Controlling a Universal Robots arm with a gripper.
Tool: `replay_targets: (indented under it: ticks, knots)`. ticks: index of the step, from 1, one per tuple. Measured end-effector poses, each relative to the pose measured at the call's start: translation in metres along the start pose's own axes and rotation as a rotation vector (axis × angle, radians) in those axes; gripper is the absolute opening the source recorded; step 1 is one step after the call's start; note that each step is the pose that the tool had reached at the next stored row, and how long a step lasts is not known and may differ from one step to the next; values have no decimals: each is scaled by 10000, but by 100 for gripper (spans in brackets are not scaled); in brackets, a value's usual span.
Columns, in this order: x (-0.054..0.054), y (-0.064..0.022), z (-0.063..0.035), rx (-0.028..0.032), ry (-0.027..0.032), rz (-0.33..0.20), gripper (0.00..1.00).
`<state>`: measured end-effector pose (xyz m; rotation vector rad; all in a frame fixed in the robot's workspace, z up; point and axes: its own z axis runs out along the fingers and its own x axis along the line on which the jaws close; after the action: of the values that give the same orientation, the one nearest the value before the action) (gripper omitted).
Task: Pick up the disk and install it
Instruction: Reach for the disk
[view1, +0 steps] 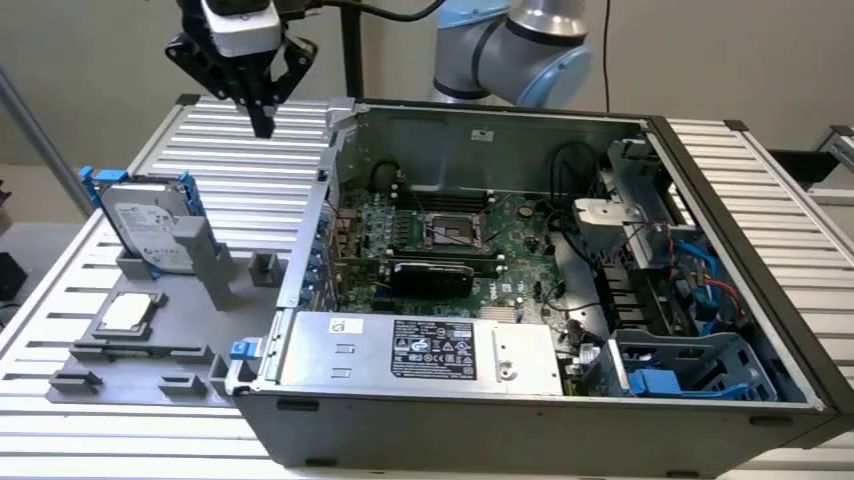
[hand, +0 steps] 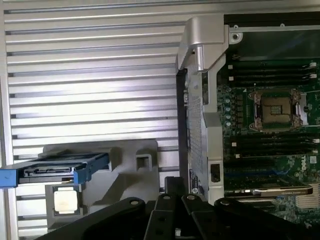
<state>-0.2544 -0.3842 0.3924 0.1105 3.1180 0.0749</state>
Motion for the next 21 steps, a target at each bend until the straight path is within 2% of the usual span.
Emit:
replay_targets:
  ticks: [21]
  knots:
    - [961, 8, 40, 1, -1, -1, 0]
